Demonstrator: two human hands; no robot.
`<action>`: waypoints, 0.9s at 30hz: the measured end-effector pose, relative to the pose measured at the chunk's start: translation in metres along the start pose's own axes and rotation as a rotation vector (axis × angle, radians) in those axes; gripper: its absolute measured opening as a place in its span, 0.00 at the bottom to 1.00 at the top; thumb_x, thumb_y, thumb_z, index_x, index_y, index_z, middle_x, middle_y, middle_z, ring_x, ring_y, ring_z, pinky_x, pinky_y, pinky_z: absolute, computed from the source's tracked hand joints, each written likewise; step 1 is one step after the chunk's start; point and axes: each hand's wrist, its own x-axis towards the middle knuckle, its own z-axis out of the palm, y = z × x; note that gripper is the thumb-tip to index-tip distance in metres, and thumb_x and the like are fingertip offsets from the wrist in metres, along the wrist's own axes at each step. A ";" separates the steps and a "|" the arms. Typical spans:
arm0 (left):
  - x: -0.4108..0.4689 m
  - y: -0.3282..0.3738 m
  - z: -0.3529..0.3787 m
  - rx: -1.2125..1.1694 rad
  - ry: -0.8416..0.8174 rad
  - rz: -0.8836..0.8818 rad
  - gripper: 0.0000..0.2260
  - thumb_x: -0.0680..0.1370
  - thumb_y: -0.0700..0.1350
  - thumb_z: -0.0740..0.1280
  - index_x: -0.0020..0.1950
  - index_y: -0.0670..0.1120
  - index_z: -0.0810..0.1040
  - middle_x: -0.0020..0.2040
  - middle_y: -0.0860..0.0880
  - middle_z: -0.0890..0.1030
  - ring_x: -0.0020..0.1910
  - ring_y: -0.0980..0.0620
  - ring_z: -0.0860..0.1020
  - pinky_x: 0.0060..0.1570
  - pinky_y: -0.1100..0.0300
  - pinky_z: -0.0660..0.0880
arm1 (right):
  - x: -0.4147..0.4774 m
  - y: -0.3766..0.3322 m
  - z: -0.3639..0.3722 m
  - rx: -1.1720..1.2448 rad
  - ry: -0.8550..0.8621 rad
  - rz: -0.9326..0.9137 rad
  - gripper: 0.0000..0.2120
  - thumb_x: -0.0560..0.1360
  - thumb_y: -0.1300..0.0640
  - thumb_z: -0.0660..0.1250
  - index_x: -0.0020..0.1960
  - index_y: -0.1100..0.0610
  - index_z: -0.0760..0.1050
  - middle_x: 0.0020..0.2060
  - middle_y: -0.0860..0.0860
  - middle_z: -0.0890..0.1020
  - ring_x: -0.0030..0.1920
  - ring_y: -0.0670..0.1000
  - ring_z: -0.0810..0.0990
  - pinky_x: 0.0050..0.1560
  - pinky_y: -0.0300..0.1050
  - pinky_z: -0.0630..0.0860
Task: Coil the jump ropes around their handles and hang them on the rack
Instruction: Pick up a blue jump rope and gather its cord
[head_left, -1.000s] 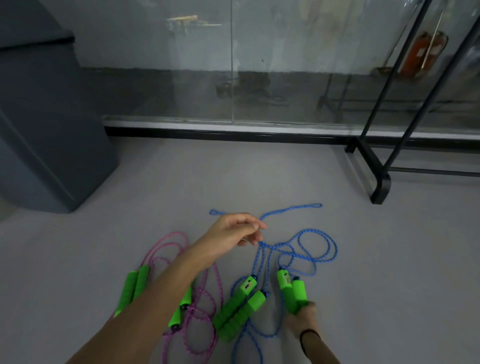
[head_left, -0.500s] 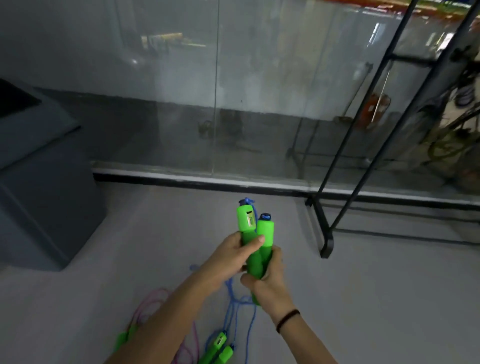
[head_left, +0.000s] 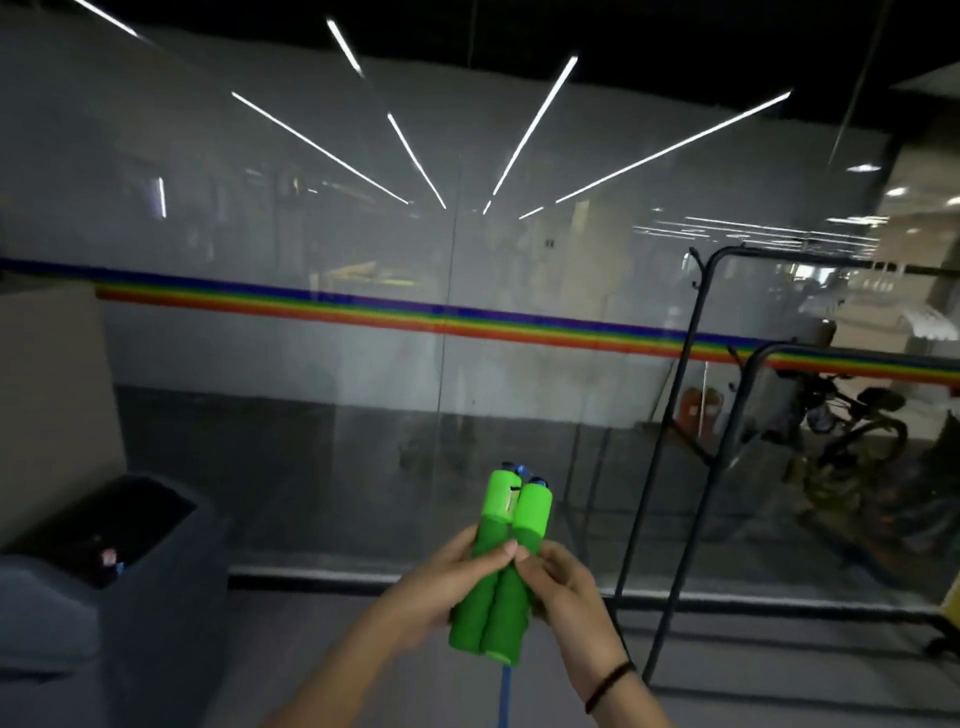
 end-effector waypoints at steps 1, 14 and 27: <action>-0.008 0.014 0.001 0.052 -0.034 0.021 0.20 0.69 0.49 0.73 0.59 0.48 0.76 0.56 0.45 0.82 0.55 0.49 0.80 0.58 0.51 0.76 | -0.004 -0.013 0.003 0.006 0.006 -0.034 0.02 0.73 0.63 0.67 0.45 0.62 0.75 0.35 0.54 0.82 0.32 0.43 0.80 0.33 0.34 0.75; -0.089 0.059 0.068 0.186 0.001 0.147 0.27 0.66 0.29 0.72 0.61 0.46 0.71 0.45 0.43 0.83 0.44 0.47 0.82 0.45 0.53 0.80 | -0.058 -0.055 -0.032 -0.267 0.116 -0.167 0.10 0.78 0.52 0.58 0.50 0.58 0.73 0.45 0.51 0.77 0.48 0.47 0.74 0.48 0.38 0.69; -0.153 0.054 0.088 0.175 0.046 0.214 0.26 0.69 0.26 0.68 0.63 0.45 0.69 0.44 0.42 0.82 0.39 0.52 0.83 0.39 0.58 0.80 | -0.094 0.032 -0.028 -0.417 -0.136 0.269 0.30 0.72 0.65 0.68 0.69 0.61 0.58 0.57 0.61 0.76 0.50 0.52 0.75 0.49 0.40 0.71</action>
